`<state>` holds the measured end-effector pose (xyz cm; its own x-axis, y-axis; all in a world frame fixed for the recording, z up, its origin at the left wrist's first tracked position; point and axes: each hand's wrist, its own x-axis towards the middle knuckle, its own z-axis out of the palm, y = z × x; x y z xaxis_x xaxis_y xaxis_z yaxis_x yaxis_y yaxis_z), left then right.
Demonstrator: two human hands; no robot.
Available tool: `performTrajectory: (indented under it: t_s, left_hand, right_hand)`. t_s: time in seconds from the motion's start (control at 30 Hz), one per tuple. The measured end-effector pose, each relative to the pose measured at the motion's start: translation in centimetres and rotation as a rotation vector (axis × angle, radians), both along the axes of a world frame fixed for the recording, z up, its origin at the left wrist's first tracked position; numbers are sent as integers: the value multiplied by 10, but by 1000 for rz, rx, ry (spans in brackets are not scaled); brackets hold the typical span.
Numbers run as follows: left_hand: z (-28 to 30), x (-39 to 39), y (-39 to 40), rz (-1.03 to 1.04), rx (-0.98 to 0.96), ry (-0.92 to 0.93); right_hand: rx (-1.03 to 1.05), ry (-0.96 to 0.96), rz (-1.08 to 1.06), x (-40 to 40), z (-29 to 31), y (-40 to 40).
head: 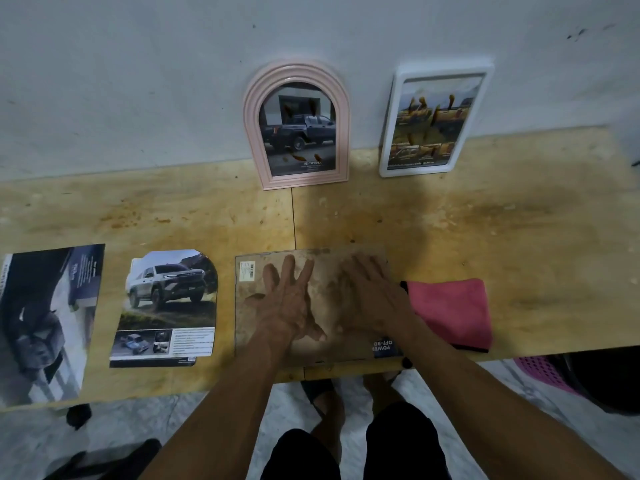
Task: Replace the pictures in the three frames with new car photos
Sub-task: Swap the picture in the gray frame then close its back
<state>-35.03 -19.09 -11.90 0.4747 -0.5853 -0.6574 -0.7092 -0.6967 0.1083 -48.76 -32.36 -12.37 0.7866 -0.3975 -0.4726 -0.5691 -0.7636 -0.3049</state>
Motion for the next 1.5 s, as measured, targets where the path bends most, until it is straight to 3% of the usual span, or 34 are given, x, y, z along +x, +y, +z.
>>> performTrajectory:
  t_s: [0.13, 0.3, 1.07, 1.2, 1.37, 1.5]
  left_hand:
    - [-6, 2, -2, -38, 7, 14]
    - [-12, 9, -7, -73, 8, 50]
    - [-5, 4, -3, -71, 38, 86]
    - [-8, 9, 9, 7, -56, 81]
    - [-8, 3, 41, 166, -40, -16]
    - [-7, 3, 64, 260, -39, 72]
  right_hand:
    - [-19, 28, 2, 11, 16, -11]
    - [-96, -28, -95, 17, -8, -9]
    - [-119, 46, 4, 0, -16, -3]
    - [-77, 23, -40, 3, -15, -3]
    - [-37, -14, -105, -3, -19, 3]
    - [-108, 1, -68, -21, -35, 28]
